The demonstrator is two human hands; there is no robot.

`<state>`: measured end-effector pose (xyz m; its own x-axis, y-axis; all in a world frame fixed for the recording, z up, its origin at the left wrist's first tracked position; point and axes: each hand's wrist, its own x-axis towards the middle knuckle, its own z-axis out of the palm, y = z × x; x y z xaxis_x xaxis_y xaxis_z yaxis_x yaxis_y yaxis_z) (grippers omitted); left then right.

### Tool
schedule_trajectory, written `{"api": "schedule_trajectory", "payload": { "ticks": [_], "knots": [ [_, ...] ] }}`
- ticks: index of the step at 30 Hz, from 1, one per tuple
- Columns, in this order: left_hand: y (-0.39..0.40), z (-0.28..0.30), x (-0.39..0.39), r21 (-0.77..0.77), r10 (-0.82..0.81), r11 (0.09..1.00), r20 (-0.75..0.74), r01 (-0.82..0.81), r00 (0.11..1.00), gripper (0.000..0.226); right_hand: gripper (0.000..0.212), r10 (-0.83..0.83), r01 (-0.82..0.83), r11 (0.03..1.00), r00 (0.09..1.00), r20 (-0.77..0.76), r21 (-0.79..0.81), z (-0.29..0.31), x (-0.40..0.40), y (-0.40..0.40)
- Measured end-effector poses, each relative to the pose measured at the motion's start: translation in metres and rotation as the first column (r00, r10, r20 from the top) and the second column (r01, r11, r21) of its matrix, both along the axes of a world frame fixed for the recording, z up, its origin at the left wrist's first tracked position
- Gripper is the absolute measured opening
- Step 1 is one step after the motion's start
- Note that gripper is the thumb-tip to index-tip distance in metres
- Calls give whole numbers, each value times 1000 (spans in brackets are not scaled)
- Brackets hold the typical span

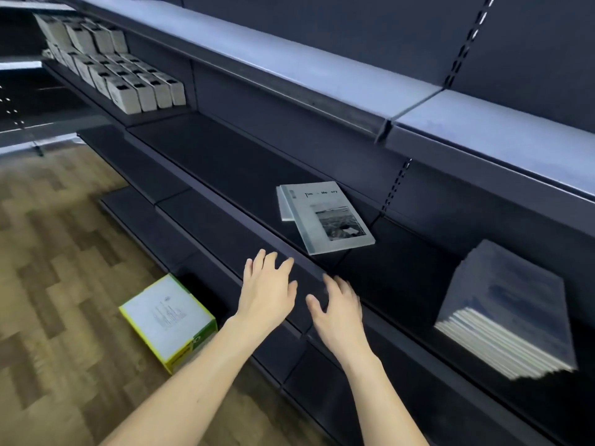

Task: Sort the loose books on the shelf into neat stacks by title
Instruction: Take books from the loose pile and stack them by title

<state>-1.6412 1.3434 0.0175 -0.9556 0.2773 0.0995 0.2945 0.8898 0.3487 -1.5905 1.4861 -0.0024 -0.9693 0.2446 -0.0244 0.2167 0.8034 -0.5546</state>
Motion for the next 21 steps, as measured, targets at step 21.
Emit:
{"api": "schedule_trajectory", "payload": {
  "ticks": [21],
  "knots": [
    [16, -36, -111, 31, -66, 997, 27, 65, 997, 48, 45, -224, 230, 973, 954, -198, 7, -33, -140, 18]
  ]
}}
